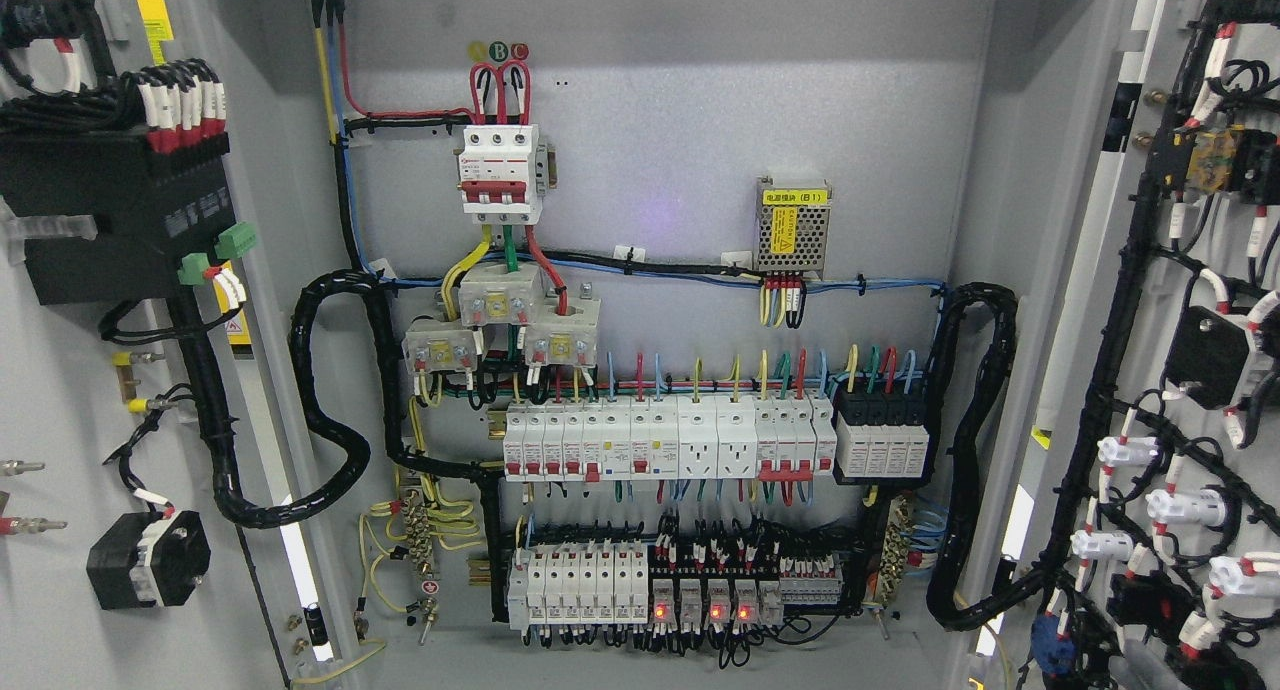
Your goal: Open door with both hands
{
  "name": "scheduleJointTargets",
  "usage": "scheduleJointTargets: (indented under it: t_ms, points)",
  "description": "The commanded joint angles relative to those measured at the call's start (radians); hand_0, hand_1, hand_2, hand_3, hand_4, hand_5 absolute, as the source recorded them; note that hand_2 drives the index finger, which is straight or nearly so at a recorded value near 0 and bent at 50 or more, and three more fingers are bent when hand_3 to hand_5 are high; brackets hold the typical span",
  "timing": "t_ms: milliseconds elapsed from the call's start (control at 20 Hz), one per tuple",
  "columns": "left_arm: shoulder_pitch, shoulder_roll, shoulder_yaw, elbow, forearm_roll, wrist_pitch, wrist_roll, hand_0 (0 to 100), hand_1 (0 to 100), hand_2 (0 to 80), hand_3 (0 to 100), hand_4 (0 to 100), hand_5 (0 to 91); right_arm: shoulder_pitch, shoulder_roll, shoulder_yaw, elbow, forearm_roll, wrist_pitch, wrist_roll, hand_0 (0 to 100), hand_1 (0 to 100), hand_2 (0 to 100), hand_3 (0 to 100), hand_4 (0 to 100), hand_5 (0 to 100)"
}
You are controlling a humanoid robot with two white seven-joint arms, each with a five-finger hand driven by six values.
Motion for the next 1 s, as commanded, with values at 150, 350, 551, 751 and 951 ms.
scheduleJointTargets:
  t_ms: [150,350,551,751,951]
  points:
    - [0.002,0.005,0.119,0.020,0.077,0.046,-0.056,12,56,0.0,0,0,0.0,0.002,-0.007,-0.021,0.006,-0.025,0.001,-0.001,0,50,4,0,0,0]
    - [-0.012,0.016,0.152,0.022,0.163,0.097,-0.073,12,56,0.0,0,0,0.0,0.008,-0.003,-0.059,0.009,-0.028,0.000,-0.002,0,50,4,0,0,0]
    - [-0.056,0.033,0.206,0.089,0.187,0.189,-0.126,12,56,0.0,0,0,0.0,0.034,-0.004,-0.091,0.008,-0.164,0.001,-0.002,0,50,4,0,0,0]
    - [-0.086,0.073,0.208,0.171,0.200,0.193,-0.174,12,56,0.0,0,0,0.0,0.056,-0.009,-0.117,0.008,-0.192,0.000,-0.001,0,50,4,0,0,0]
    - [-0.109,0.117,0.209,0.217,0.206,0.195,-0.174,12,56,0.0,0,0,0.0,0.057,-0.007,-0.125,0.004,-0.195,-0.003,-0.001,0,50,4,0,0,0]
